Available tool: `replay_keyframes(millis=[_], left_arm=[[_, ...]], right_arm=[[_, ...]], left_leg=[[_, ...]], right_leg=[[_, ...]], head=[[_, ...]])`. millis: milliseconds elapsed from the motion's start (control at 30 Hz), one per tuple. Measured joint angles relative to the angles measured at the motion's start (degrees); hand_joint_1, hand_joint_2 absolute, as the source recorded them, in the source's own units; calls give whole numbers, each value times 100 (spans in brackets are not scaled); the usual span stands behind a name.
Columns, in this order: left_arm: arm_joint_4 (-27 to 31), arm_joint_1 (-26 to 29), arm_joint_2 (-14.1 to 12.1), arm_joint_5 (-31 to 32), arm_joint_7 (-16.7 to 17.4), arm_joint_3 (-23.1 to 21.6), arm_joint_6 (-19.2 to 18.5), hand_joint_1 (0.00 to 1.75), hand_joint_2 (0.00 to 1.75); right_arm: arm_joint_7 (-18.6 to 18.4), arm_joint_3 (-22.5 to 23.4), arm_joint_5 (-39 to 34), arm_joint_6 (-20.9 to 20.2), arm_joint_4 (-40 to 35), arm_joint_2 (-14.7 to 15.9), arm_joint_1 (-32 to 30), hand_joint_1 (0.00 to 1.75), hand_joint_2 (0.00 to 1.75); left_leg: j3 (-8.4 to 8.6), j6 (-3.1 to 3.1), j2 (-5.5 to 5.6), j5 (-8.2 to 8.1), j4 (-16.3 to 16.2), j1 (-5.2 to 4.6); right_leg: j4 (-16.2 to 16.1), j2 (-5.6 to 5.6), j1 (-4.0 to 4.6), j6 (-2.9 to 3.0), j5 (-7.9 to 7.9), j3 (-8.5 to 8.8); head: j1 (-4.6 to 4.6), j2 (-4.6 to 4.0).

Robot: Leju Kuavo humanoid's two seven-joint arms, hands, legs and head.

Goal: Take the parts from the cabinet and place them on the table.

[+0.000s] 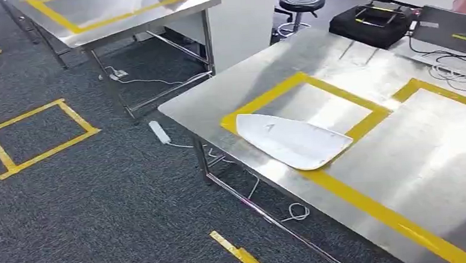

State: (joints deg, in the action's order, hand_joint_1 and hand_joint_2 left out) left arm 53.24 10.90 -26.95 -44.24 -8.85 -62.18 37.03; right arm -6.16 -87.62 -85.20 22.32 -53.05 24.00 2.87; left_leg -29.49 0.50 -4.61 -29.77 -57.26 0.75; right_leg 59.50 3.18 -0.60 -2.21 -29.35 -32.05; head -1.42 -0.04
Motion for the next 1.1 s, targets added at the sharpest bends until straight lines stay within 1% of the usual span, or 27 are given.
replay_keyframes(millis=[33,67,167,200,233,267,333,367,400,433,467,500,533,567,667,700,733,767,833,867,900,933,967,1000,1033,1067,1100], left_arm=[[0,8,4,39,15,13,0,0,0],[0,13,2,88,33,31,0,0,0],[2,12,17,359,153,180,0,0,0],[4,22,22,444,197,239,0,0,0],[9,51,35,519,216,291,0,0,0],[9,80,42,592,249,326,0,0,0],[9,150,59,673,315,398,0,0,0],[9,180,66,719,324,429,0,0,0],[11,197,77,765,347,457,0,0,0],[13,205,81,791,365,486,0,0,0],[18,216,81,841,382,533,0,0,0],[20,227,81,874,396,571,0,0,0],[20,236,81,901,409,582,0,0,0],[24,253,83,909,411,595,0,0,0],[52,264,92,948,426,669,0,0,0],[63,264,96,951,426,700,0,0,0],[66,265,94,953,428,710,0,0,0],[68,268,101,953,428,717,0,0,0],[68,308,111,951,428,717,0,0,0],[68,316,113,951,428,717,0,0,0],[68,313,118,959,448,717,0,0,0],[72,305,120,966,463,724,0,0,0],[83,303,127,975,479,732,0,0,0],[92,303,131,988,479,737,0,0,0],[98,304,133,1016,487,741,0,0,0],[103,305,142,1029,496,741,0,0,0],[109,304,133,1065,498,743,0,0,0]], right_arm=[[0,0,0,0,0,0,20,0,0],[0,2,-2,0,-2,0,23,0,0],[17,-22,-24,4,0,0,2,0,0],[17,-35,-24,4,-2,0,-3,0,0],[17,-44,-28,4,-2,0,6,0,0],[2,-44,-44,4,0,0,20,0,0],[7,-46,-55,7,-2,0,18,0,0],[17,-46,-59,7,-2,0,17,0,0],[18,-48,-66,4,-2,0,9,0,0],[17,-48,-70,7,-2,0,10,0,0],[17,-48,-72,7,-2,0,10,0,0],[17,-48,-72,7,-2,0,13,0,0],[17,-48,-74,7,-2,0,13,0,0],[17,-48,-77,11,-2,0,41,0,0],[17,-50,-76,15,-2,0,-5,0,0],[17,-57,-77,17,-2,2,-14,0,0],[17,-61,-76,15,-4,2,-10,0,0],[-5,-63,-79,20,-2,2,17,0,0],[-2,-61,-77,20,-2,0,28,0,0],[39,-61,-77,20,-2,0,25,0,0],[37,-63,-74,17,-2,0,19,0,0],[37,-66,-72,17,-2,0,8,0,0],[22,-70,-72,18,-2,0,5,0,0],[4,-72,-63,17,-2,2,8,0,0],[2,-72,-57,17,0,2,21,0,0],[2,-72,-52,15,0,2,39,0,0],[2,-70,-44,2,0,2,43,0,0]], left_leg=[[16,-41,-47,-27,-12,-43],[18,-73,-84,-39,-16,-42],[97,-165,-238,-56,10,-22],[96,-216,-32,-132,-57,8],[8,-219,205,-308,-260,15],[-152,-220,317,-538,-638,17],[-575,-230,398,-922,-1535,16],[-699,-226,405,-929,-1753,17],[-697,-218,407,-784,-1697,16],[-600,-206,421,-520,-1413,17],[-416,-190,477,-203,-952,23],[-222,-177,632,60,-482,34],[-117,-154,1033,58,-249,62],[-58,-148,1059,13,-64,83],[-64,-64,852,9,-69,29],[-45,3,752,53,3,75],[-36,33,679,56,17,60],[-40,64,601,51,16,51],[-40,80,409,39,16,22],[-41,80,313,35,14,12],[-37,81,238,28,14,8],[-35,76,173,17,14,7],[-13,63,110,3,14,7],[18,47,44,-14,14,7],[68,16,-16,-35,14,-8],[78,-32,-67,-67,-1,-39],[105,-56,-104,-69,3,-30]], right_leg=[[-142,166,57,42,-88,58],[-152,55,49,102,-50,99],[-179,-124,65,203,-41,24],[-215,-173,30,246,-8,128],[-218,-219,24,274,-1,125],[-216,-280,25,295,10,123],[-213,-427,40,313,7,121],[-210,-510,44,313,6,126],[-209,-590,44,313,5,141],[-201,-675,44,313,3,152],[-194,-760,42,306,-3,169],[-192,-835,39,289,-14,185],[-183,-894,47,267,-25,122],[-137,-986,58,233,-38,120],[-198,-1199,-7,84,33,-16],[-162,-1149,-9,65,-2,-11],[-5,-755,31,48,-134,-90],[356,-536,28,34,-364,-279],[1229,-386,15,0,-772,-709],[1541,-362,2,-11,-844,-864],[1534,-350,1,-16,-761,-855],[1289,-338,1,-14,-576,-726],[845,-291,3,-5,-337,-480],[272,-158,8,20,-100,-152],[-183,207,42,61,-53,101],[-217,203,58,97,-46,125],[-205,109,69,112,-51,92]], head=[[-4,0],[-22,0],[-7,0],[-20,0],[-42,0],[-66,0],[-66,0],[-66,0],[-65,0],[-66,0],[-65,0],[-66,0],[-61,0],[-52,0],[-63,0],[-57,0],[-29,-2],[7,0],[13,0],[9,0],[9,0],[13,0],[13,0],[13,0],[15,0],[-5,0],[0,0]])
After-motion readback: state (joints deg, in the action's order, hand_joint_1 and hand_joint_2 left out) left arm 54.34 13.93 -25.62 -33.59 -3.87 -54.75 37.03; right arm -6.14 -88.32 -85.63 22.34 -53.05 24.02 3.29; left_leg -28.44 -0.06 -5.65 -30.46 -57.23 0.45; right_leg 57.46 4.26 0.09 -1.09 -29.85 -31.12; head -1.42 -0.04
